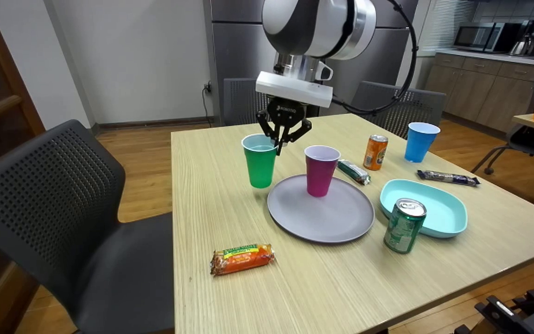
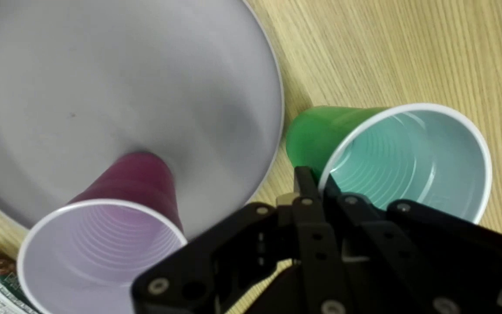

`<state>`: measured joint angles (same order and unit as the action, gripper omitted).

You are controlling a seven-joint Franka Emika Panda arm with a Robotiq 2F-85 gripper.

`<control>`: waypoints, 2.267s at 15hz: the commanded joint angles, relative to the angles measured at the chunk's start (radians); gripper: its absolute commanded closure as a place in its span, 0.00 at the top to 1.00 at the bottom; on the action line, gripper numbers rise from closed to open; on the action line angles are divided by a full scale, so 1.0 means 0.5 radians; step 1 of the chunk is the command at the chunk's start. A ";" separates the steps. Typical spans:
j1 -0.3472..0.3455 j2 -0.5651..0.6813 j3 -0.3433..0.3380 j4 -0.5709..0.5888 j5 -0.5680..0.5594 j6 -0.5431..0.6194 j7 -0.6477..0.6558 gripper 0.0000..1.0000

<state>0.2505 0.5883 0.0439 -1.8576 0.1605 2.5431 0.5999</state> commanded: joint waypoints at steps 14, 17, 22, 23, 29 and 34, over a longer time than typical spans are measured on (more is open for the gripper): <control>-0.159 -0.222 0.059 -0.496 0.198 0.128 -0.368 0.01; -0.167 -0.228 0.063 -0.522 0.213 0.135 -0.376 0.01; -0.174 -0.287 0.069 -0.570 0.212 0.105 -0.402 0.52; -0.154 -0.322 0.048 -0.594 0.183 0.113 -0.383 0.61; -0.088 -0.535 -0.011 -0.712 0.038 0.114 -0.307 1.00; -0.013 -0.652 -0.031 -0.734 -0.230 0.071 -0.243 1.00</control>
<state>0.2102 0.3243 0.0390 -2.1878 0.1166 2.5951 0.4423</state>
